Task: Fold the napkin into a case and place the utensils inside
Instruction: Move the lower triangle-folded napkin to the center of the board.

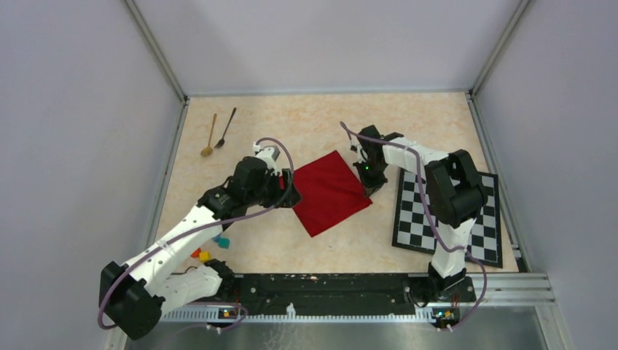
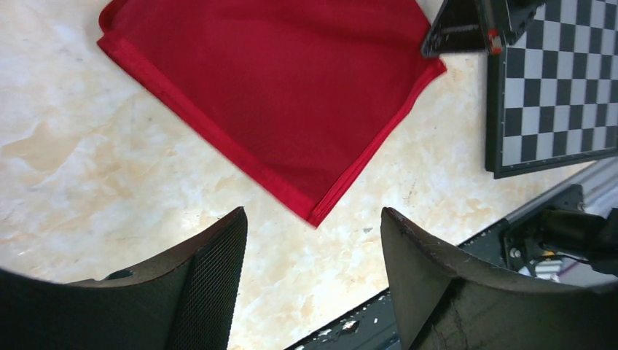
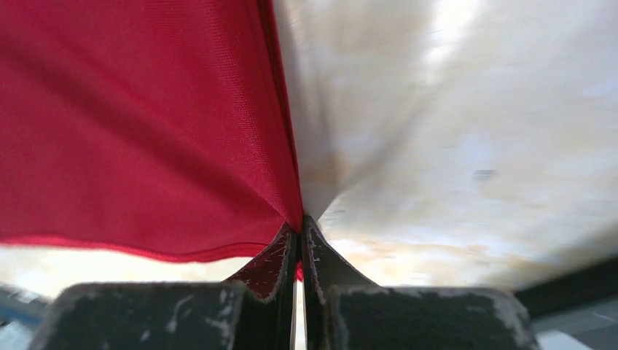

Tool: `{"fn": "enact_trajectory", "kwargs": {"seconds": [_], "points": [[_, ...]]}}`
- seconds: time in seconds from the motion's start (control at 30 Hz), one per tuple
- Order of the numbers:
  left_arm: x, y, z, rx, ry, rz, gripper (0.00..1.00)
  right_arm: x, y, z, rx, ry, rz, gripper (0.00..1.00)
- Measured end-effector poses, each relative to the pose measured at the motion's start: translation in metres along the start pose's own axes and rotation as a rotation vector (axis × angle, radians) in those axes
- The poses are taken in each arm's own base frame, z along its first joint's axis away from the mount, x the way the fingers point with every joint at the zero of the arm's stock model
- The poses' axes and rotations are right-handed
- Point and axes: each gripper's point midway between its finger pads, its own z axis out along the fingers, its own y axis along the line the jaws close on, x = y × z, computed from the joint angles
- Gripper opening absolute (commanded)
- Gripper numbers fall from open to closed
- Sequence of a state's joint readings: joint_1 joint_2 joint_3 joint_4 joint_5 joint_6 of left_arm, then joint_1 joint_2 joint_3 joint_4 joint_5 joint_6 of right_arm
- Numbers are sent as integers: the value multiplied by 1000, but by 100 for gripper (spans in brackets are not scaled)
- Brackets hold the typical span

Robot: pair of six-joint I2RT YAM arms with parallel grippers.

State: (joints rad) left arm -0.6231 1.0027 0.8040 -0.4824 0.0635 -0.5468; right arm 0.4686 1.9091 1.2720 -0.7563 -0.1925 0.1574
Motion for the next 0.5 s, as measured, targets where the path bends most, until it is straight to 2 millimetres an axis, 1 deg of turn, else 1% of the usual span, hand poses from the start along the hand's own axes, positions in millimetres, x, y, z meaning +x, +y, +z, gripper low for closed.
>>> {"fn": "enact_trajectory", "kwargs": {"seconds": [0.07,0.17,0.2,0.27,0.3,0.33,0.4,0.47,0.5], "points": [[1,0,6,34,17,-26,73,-11,-21,-5,97,-23,-33,10],[1,3,14,82,41,-79,72,-23,-52,-14,267,-54,-107,28],[0,6,16,97,42,-108,72,-26,-63,-18,330,-61,-131,34],[-4,13,19,119,40,-163,70,-32,-78,-28,433,-72,-158,50],[-6,16,22,132,42,-195,68,-35,-81,-33,466,-78,-162,54],[-7,18,25,142,45,-222,65,-41,-85,-41,507,-89,-169,56],[-10,21,35,181,66,-294,59,-51,-84,-55,555,-132,-166,56],[-10,21,44,218,96,-350,50,-56,-73,-66,555,-182,-152,54],[-11,19,50,246,113,-379,44,-58,-59,-72,510,-219,-135,51]]}}
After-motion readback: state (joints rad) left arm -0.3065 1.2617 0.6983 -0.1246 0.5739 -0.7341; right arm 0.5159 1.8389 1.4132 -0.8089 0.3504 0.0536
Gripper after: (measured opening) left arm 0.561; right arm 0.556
